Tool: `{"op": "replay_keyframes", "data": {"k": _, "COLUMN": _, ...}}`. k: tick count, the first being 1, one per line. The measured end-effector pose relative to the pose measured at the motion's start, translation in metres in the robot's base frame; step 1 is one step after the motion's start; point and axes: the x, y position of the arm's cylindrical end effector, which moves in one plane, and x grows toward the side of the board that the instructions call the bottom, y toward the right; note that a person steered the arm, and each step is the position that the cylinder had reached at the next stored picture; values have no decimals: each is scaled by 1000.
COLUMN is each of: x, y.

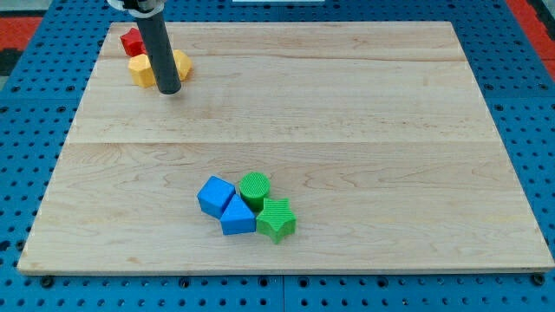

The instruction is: Move your arm away from the yellow blocks

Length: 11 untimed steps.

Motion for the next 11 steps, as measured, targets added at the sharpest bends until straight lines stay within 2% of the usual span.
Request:
{"op": "replay_keyframes", "data": {"k": 8, "x": 30, "y": 0}}
{"op": "replay_keyframes", "data": {"k": 9, "x": 57, "y": 21}}
{"op": "replay_keyframes", "data": {"k": 10, "x": 85, "y": 91}}
{"op": "replay_keyframes", "data": {"k": 11, "x": 86, "y": 160}}
